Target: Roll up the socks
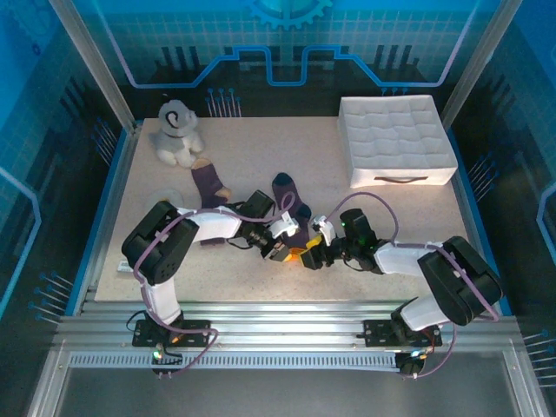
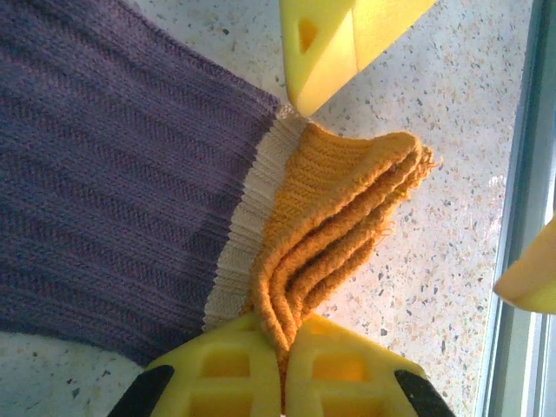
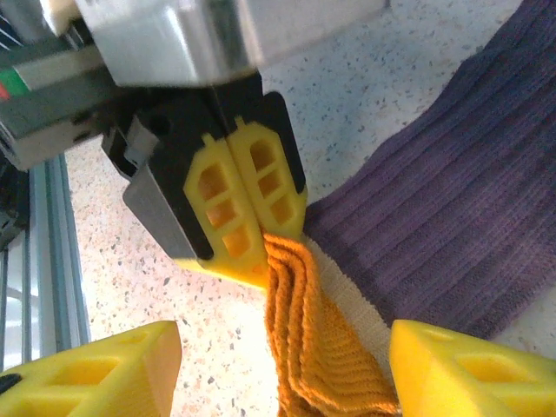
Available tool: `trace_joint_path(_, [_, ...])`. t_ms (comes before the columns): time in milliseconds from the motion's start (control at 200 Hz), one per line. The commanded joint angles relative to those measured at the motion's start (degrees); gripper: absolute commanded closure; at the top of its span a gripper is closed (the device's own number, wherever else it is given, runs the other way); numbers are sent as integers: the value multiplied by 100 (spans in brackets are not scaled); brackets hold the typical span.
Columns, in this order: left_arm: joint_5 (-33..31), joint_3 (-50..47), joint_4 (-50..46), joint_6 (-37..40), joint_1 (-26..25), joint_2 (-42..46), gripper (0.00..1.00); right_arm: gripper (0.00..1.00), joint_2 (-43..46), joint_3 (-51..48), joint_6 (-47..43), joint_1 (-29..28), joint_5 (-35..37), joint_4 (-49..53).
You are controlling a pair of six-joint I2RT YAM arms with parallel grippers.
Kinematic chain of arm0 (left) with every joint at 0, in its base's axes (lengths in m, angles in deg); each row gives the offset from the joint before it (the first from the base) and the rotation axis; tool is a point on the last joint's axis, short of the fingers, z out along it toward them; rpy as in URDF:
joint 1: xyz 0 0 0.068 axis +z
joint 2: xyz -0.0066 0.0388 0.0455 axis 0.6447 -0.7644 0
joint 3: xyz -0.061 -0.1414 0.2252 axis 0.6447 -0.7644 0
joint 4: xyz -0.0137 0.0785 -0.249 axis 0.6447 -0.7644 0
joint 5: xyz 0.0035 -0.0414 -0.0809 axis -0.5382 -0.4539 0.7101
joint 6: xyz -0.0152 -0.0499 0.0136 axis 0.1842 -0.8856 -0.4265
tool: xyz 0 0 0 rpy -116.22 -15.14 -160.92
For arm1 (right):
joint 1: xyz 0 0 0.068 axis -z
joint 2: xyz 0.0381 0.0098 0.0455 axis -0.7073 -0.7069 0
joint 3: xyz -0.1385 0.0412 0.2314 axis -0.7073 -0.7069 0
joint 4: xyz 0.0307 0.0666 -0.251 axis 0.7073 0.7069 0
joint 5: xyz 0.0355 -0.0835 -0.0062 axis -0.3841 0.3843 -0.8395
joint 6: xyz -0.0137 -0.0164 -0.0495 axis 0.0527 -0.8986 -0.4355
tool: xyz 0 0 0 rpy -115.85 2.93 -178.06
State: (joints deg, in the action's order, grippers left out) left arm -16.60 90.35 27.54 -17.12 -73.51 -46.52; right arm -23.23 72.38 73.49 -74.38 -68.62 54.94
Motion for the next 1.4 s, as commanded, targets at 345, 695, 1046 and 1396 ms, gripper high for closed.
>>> trace_joint_path(345, [203,105,-31,-260,85,-120,100,57,-289,185,-100,-215,146,105])
trace_joint_path(695, [-11,-199,387,-347,97,-19,100,95,-359,580,275,-280,1052,1178])
trace_joint_path(1046, [-399,-601,961,-409,45,288,85,100,-776,1371,616,-351,1612,2603])
trace_joint_path(1396, [-1099,-1220,1399,114,-116,1869,70,100,-1622,2297,641,-533,2002,4004])
